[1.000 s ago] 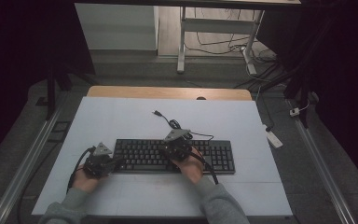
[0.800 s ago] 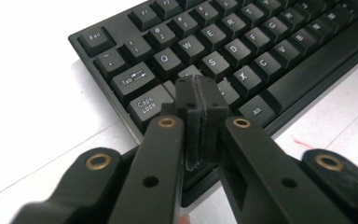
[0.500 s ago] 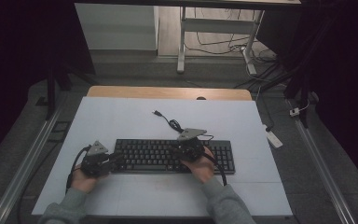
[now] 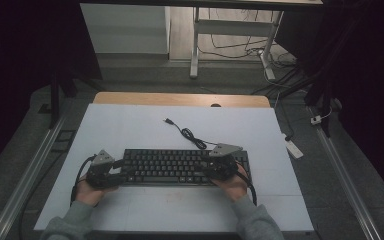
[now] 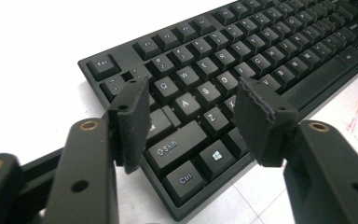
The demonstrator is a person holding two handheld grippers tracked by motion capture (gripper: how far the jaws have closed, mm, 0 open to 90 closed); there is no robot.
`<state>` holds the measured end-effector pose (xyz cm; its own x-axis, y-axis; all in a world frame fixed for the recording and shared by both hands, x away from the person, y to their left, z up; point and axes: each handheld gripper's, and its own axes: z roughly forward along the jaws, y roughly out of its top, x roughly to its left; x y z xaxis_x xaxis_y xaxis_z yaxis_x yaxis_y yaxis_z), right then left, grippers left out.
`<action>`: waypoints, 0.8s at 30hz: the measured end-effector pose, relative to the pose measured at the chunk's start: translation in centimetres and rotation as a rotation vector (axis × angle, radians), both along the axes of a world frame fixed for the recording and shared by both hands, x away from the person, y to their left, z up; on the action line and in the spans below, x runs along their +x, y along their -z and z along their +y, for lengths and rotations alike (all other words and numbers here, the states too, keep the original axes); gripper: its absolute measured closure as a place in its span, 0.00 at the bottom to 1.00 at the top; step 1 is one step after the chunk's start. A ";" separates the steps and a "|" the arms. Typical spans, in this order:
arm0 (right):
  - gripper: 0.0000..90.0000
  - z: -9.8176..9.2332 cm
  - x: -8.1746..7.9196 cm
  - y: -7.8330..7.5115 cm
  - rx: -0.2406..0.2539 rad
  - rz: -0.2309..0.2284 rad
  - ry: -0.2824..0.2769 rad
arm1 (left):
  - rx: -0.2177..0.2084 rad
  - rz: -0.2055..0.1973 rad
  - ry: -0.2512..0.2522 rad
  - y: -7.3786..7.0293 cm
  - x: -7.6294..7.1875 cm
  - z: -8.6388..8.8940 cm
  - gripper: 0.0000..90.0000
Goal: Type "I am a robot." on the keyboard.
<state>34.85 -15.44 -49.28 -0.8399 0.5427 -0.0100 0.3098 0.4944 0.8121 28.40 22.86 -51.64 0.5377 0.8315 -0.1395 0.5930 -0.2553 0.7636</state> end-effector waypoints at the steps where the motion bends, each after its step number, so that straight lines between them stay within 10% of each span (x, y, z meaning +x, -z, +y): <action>1: 0.66 -0.3 -0.1 0.0 -0.002 0.003 0.005 | 0.001 -0.002 -0.002 -0.1 0.0 0.0 0.48; 24: 0.66 -2.1 -0.3 0.1 0.002 0.003 0.044 | -0.038 -0.007 0.139 -1.4 0.1 -2.8 0.45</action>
